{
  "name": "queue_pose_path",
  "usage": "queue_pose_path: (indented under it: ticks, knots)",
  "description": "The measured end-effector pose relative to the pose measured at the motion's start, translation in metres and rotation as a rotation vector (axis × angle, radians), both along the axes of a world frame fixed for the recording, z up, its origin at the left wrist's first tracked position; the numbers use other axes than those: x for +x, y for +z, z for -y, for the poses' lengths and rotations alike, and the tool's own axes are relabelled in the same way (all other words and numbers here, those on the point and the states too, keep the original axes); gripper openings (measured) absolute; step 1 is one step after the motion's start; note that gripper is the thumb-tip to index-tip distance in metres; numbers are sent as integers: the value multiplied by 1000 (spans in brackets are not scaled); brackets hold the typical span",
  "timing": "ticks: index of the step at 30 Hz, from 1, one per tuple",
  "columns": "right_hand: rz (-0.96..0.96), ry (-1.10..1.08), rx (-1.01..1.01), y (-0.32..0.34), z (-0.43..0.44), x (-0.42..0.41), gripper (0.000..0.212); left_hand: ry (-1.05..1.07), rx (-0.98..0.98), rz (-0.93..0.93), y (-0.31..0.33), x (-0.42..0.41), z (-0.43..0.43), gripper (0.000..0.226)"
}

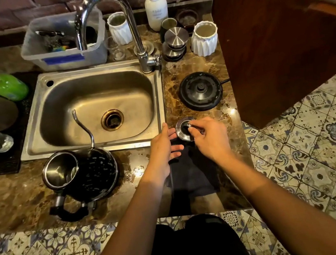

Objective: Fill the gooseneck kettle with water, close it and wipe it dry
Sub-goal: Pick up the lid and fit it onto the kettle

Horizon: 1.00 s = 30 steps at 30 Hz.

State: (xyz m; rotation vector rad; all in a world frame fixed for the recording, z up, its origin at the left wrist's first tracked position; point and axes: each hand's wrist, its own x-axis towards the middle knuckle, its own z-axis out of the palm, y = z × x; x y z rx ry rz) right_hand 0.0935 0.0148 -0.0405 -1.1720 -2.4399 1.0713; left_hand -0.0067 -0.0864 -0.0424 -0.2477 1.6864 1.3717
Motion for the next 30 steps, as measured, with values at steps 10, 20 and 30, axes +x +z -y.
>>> queue_pose_path:
  ticks: [10, 20, 30]
  knots:
    - [-79, -67, -23, 30, 60, -11, 24, 97, 108, -73, 37, -2, 61, 40]
    - [-115, -22, 120, 74, 110, -26, 24, 81, 166, -139, 70, -12, 117, 46]
    - [-194, -2, 129, 112, 160, -49, 23, 22, 234, -254, 109, -36, 176, 26]
